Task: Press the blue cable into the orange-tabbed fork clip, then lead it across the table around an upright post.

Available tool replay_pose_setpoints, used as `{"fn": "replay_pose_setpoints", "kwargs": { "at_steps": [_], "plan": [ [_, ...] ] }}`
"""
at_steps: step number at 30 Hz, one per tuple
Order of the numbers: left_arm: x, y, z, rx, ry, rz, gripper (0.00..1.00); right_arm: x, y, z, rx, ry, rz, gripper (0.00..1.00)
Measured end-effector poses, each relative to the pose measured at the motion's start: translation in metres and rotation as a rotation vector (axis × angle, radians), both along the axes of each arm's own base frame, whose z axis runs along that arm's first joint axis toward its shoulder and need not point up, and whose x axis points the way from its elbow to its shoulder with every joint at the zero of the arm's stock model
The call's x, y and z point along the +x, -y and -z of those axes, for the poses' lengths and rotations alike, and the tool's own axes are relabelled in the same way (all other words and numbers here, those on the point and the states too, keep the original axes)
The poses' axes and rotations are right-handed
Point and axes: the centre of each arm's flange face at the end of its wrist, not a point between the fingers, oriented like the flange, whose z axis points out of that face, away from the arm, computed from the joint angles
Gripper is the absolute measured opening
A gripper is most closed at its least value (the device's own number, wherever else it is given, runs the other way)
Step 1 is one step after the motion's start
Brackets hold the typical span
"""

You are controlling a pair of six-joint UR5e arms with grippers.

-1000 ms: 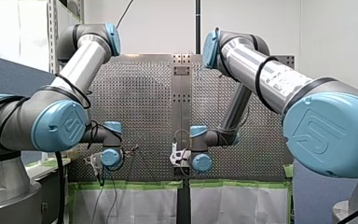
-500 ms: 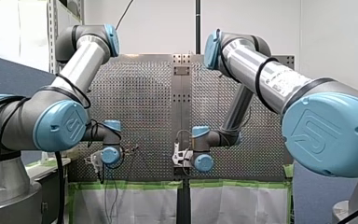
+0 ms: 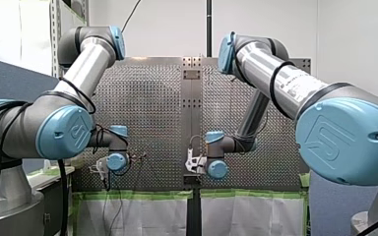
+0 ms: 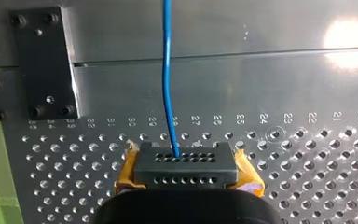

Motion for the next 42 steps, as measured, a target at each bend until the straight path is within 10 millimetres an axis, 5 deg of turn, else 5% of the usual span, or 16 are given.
{"fn": "replay_pose_setpoints", "kwargs": {
  "at_steps": [8,10,14,16,17,19,20,21,42],
  "plan": [
    [0.001,-0.002,0.000,0.000,0.001,0.010,0.05,-0.003,0.006,-0.002,0.000,-0.002,0.008,0.00],
    [0.001,-0.003,0.000,0.001,-0.001,0.006,0.24,-0.003,0.006,-0.002,0.001,-0.002,0.008,0.00],
    [0.001,-0.002,0.000,0.004,-0.007,0.018,0.35,-0.003,0.006,-0.001,0.002,-0.005,0.008,0.00],
    [0.001,-0.001,0.001,0.003,-0.010,0.032,0.60,-0.003,0.006,-0.001,0.003,-0.005,0.008,0.00],
    [0.000,-0.001,0.001,0.002,-0.013,0.038,0.60,-0.003,0.006,-0.001,0.003,-0.006,0.008,0.00],
    [-0.001,0.000,0.002,0.000,-0.025,0.045,0.88,-0.004,0.006,0.000,0.004,-0.007,0.008,0.00],
    [-0.001,0.000,0.003,0.000,-0.032,0.046,0.88,-0.004,0.006,0.000,0.005,-0.007,0.008,0.00],
    [-0.003,-0.001,0.003,0.001,-0.042,0.045,1.00,-0.004,0.006,0.000,0.005,-0.007,0.008,0.00],
    [-0.049,0.001,0.025,0.015,-0.211,0.090,1.00,-0.006,0.007,0.001,0.009,-0.017,0.011,0.00]
  ]
}}
